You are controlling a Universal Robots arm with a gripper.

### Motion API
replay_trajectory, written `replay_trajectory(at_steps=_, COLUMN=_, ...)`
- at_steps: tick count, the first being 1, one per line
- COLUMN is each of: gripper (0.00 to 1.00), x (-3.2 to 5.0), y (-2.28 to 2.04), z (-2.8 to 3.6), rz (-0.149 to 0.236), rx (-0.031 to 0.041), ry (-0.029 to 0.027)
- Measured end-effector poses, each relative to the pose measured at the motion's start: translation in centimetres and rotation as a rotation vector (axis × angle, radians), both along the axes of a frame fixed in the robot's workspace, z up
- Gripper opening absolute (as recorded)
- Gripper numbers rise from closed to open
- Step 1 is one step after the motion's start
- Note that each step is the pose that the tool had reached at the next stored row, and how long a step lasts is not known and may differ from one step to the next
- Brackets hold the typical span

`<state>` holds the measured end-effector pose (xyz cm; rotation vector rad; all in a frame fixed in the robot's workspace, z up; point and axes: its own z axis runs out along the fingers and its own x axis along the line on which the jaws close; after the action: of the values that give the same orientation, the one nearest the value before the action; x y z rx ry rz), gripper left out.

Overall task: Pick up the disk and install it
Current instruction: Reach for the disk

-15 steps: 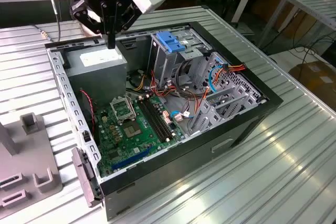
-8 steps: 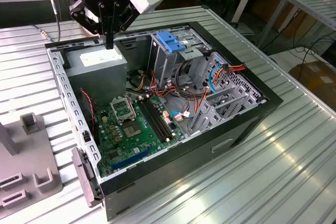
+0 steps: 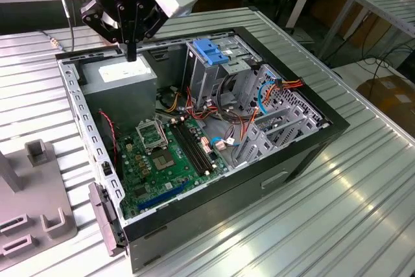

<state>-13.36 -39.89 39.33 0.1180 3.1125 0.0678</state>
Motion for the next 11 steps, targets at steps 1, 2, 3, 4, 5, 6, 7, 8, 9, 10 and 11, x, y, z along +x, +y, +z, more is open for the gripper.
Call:
replay_trajectory(at_steps=1, gripper=0.10, x=-0.06, y=0.00, z=0.00, rz=0.000, rx=0.0000, ry=0.0000)
replay_trajectory(at_steps=2, gripper=0.10, x=-0.10, y=0.00, z=0.00, rz=0.000, rx=-0.0001, ry=0.0000)
replay_trajectory(at_steps=3, gripper=0.10, x=-0.19, y=0.00, z=0.00, rz=0.000, rx=-0.0001, ry=0.0000)
replay_trajectory(at_steps=4, gripper=0.10, x=-0.24, y=0.00, z=0.00, rz=0.000, rx=-0.0001, ry=0.0000)
replay_trajectory(at_steps=5, gripper=0.10, x=-0.29, y=0.00, z=0.00, rz=0.000, rx=-0.0001, ry=0.0000)
replay_trajectory(at_steps=6, gripper=0.10, x=-0.37, y=0.00, z=0.00, rz=0.000, rx=-0.0001, ry=0.0001)
replay_trajectory(at_steps=7, gripper=0.10, x=-0.42, y=0.00, z=0.00, rz=0.000, rx=-0.0001, ry=0.0000)
replay_trajectory(at_steps=8, gripper=0.10, x=-0.48, y=0.00, z=0.00, rz=0.000, rx=-0.0001, ry=0.0000)
replay_trajectory(at_steps=9, gripper=0.10, x=-0.51, y=0.00, z=0.00, rz=0.000, rx=-0.0001, ry=0.0000)
replay_trajectory(at_steps=10, gripper=0.10, x=-0.56, y=0.00, z=0.01, rz=0.000, rx=-0.0001, ry=0.0001)
replay_trajectory(at_steps=11, gripper=0.10, x=-0.63, y=0.00, z=0.01, rz=0.000, rx=-0.0002, ry=0.0001)
